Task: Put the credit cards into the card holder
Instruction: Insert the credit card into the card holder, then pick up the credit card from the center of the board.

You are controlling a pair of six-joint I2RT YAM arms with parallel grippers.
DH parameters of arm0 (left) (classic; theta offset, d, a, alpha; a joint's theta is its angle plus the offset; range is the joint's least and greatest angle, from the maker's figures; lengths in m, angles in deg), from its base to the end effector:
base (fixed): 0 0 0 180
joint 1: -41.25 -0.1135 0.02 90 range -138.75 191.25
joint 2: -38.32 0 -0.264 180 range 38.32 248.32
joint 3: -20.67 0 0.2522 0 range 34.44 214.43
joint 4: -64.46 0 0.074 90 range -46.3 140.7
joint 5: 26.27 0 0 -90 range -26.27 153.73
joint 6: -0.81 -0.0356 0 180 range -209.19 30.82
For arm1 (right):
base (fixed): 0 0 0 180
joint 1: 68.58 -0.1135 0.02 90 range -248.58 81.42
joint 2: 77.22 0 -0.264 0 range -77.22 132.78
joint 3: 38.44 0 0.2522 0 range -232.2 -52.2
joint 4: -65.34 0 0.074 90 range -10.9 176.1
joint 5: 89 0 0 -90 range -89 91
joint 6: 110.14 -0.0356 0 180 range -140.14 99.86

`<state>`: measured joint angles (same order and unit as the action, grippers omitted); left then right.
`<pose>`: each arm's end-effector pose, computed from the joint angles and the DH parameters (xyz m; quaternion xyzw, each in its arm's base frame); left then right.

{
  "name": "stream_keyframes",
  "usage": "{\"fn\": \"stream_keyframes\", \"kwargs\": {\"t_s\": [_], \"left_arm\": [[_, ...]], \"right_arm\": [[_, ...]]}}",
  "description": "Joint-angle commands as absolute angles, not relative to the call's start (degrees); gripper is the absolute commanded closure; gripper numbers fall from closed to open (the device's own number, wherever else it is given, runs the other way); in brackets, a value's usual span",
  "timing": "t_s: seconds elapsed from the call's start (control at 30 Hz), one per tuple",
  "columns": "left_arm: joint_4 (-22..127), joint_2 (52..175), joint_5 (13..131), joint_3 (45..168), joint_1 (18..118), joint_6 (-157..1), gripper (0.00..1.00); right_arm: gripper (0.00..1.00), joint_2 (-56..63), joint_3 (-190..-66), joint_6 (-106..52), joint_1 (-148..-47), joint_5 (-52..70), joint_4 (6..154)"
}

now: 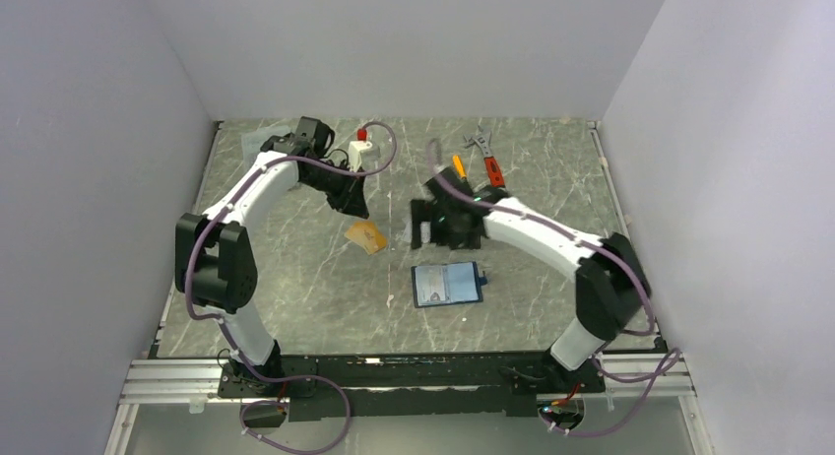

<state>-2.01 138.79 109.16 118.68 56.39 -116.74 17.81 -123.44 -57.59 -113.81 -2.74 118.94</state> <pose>0.3366 -0.1173 0.2699 0.3959 0.8190 -0.3592 0.2087 0.2412 0.2398 0.2344 -0.0586 0.9714 0.1267 0.1921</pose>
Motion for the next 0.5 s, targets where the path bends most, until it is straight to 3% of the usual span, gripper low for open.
{"fn": "stream_keyframes", "kwargs": {"t_s": [0.0,0.07,0.1,0.13,0.17,0.3,0.47], "left_arm": [[-2.5,134.2,109.2,123.7,57.2,-116.3,0.84],[-2.0,131.7,107.5,125.2,58.0,-116.5,0.85],[-1.8,130.9,107.4,125.9,57.9,-116.2,0.66],[-1.6,130.7,106.3,125.7,57.8,-115.1,0.10],[-1.4,131.3,104.5,125.2,57.7,-113.9,0.01],[-13.6,140.9,106.6,132.5,58.6,-119.6,0.01],[6.6,133.8,96.4,123.2,64.7,-114.1,0.01]], "right_arm": [[0.00,9.0,-119.5,-55.2,-99.9,11.4,109.7],[0.00,8.8,-118.8,-54.3,-95.5,11.5,109.4],[0.00,9.3,-119.3,-53.9,-93.6,10.6,110.3],[0.01,9.7,-119.7,-53.5,-92.5,8.1,110.8],[0.03,9.8,-120.0,-52.8,-92.3,5.3,110.8],[0.07,11.7,-119.1,-52.2,-90.2,5.8,107.7],[0.27,13.1,-113.1,-52.7,-85.8,10.2,100.4]]}}
